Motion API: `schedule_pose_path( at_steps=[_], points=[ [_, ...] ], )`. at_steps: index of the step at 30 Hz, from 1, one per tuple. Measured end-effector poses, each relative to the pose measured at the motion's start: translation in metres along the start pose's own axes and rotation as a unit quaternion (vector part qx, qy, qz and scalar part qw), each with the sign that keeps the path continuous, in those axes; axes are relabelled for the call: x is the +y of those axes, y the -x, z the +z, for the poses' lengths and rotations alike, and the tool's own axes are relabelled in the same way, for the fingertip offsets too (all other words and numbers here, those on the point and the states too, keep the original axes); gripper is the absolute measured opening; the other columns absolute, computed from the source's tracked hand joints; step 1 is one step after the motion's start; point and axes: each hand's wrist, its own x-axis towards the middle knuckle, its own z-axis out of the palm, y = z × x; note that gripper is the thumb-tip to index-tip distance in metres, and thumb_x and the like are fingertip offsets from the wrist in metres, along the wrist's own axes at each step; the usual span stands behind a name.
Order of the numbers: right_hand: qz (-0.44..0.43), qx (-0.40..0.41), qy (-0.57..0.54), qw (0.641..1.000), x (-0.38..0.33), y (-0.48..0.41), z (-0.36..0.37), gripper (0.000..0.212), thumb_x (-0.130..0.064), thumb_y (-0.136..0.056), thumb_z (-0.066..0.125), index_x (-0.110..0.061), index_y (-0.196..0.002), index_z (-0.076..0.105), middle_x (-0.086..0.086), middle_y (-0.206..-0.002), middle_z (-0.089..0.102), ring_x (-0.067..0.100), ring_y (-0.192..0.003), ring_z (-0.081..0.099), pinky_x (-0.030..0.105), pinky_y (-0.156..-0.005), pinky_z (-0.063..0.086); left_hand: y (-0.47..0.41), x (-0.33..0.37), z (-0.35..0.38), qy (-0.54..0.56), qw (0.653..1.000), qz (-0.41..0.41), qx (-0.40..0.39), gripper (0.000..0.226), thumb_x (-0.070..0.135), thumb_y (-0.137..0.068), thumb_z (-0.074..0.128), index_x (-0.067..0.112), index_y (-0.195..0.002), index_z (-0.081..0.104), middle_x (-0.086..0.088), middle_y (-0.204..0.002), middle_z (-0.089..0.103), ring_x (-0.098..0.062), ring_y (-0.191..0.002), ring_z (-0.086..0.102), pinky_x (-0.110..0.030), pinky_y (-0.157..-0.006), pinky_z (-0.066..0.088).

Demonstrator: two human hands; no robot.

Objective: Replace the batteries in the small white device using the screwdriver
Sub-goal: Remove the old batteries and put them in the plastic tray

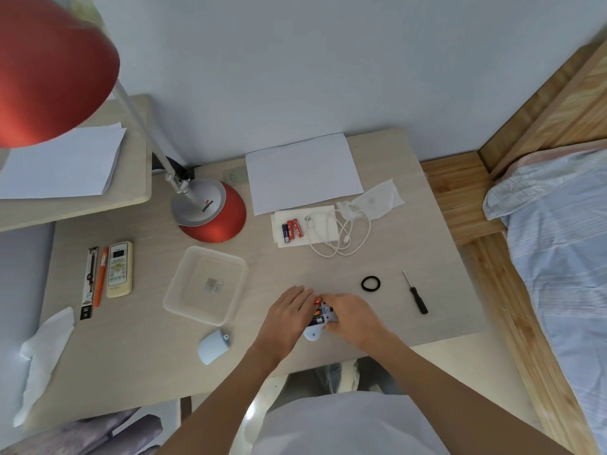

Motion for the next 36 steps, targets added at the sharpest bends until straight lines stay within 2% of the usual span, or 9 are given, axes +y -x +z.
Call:
schedule_pose_path(
  at_steps=[2,4,9,16,20,24,27,32,36],
  points=[
    [0.004,-0.006,-0.004,1.0,0.0,0.0,0.0,0.049,-0.027,-0.095,0.072,-0.025,-0.142,0.06,0.004,-0.123,0.072,0.023,-0.109,0.069,0.038,-0.099,0.056,-0.001,0.002,-0.004,0.058,0.996,-0.035,0.05,0.028,0.022,-0.099,0.074,0.004,-0.12,0.076,-0.011,-0.116,0.079,-0.027,-0.103,0.077,-0.039,-0.095,0.064],
    [0.009,-0.007,0.005,1.0,0.001,-0.001,0.0,0.05,-0.029,-0.095,0.071,-0.027,-0.143,0.059,0.002,-0.122,0.072,0.022,-0.108,0.069,0.037,-0.098,0.057,-0.001,0.005,-0.014,0.115,0.984,-0.102,0.087,0.031,0.029,-0.105,0.059,0.007,-0.121,0.074,-0.008,-0.112,0.079,-0.023,-0.097,0.077,-0.033,-0.089,0.065],
    [0.008,-0.007,-0.02,1.0,0.004,0.001,-0.001,0.041,-0.032,-0.092,0.073,-0.03,-0.132,0.066,-0.006,-0.109,0.073,0.013,-0.096,0.067,0.03,-0.089,0.057,0.016,-0.01,-0.038,0.207,0.932,-0.258,0.146,0.024,0.029,-0.103,0.07,0.017,-0.122,0.076,0.004,-0.115,0.078,-0.005,-0.1,0.072,-0.01,-0.095,0.053],
    [0.003,0.001,-0.042,0.999,0.003,0.003,-0.002,0.044,-0.034,-0.09,0.078,-0.033,-0.133,0.066,-0.011,-0.105,0.072,0.006,-0.092,0.066,0.024,-0.084,0.055,0.052,-0.068,-0.075,0.218,0.89,-0.358,0.181,0.021,0.034,-0.096,0.078,0.026,-0.115,0.077,0.019,-0.107,0.075,-0.002,-0.098,0.071,-0.017,-0.091,0.058],
    [-0.002,0.0,-0.04,0.999,0.001,0.004,-0.004,0.046,-0.034,-0.09,0.078,-0.033,-0.133,0.066,-0.011,-0.106,0.072,0.007,-0.093,0.066,0.025,-0.084,0.055,0.064,-0.1,-0.081,0.204,0.874,-0.412,0.156,0.02,0.028,-0.094,0.082,0.022,-0.112,0.078,0.015,-0.105,0.076,-0.004,-0.095,0.072,-0.03,-0.09,0.063],
    [-0.008,0.004,-0.03,1.0,0.001,0.004,-0.005,0.042,-0.034,-0.089,0.078,-0.034,-0.13,0.067,-0.011,-0.104,0.072,0.006,-0.09,0.064,0.021,-0.078,0.05,0.059,-0.117,-0.083,0.166,0.886,-0.417,0.116,0.012,0.017,-0.091,0.085,0.013,-0.101,0.08,0.003,-0.097,0.077,-0.015,-0.085,0.071,-0.04,-0.082,0.063],
    [-0.004,0.003,-0.022,1.0,0.001,0.003,-0.004,0.044,-0.033,-0.091,0.077,-0.03,-0.133,0.065,-0.007,-0.106,0.073,0.009,-0.093,0.066,0.025,-0.084,0.055,0.053,-0.125,-0.082,0.154,0.885,-0.433,0.066,0.008,0.015,-0.092,0.083,0.008,-0.095,0.079,-0.003,-0.092,0.076,-0.023,-0.083,0.072,-0.045,-0.08,0.061],
    [0.003,0.0,-0.015,1.0,0.001,0.002,-0.003,0.049,-0.033,-0.092,0.077,-0.028,-0.138,0.063,-0.005,-0.112,0.073,0.011,-0.099,0.067,0.029,-0.091,0.057,0.044,-0.138,-0.076,0.152,0.863,-0.48,-0.031,0.016,0.022,-0.096,0.078,0.008,-0.105,0.079,-0.008,-0.103,0.078,-0.03,-0.097,0.073,-0.045,-0.089,0.06],
    [0.01,0.002,-0.023,1.0,0.001,0.003,-0.003,0.052,-0.033,-0.09,0.078,-0.029,-0.139,0.062,-0.005,-0.113,0.074,0.012,-0.1,0.068,0.033,-0.092,0.059,0.044,-0.14,-0.076,0.144,0.861,-0.484,-0.057,0.035,0.033,-0.096,0.079,0.008,-0.119,0.076,-0.009,-0.116,0.076,-0.031,-0.108,0.071,-0.047,-0.097,0.058]
  ],
)
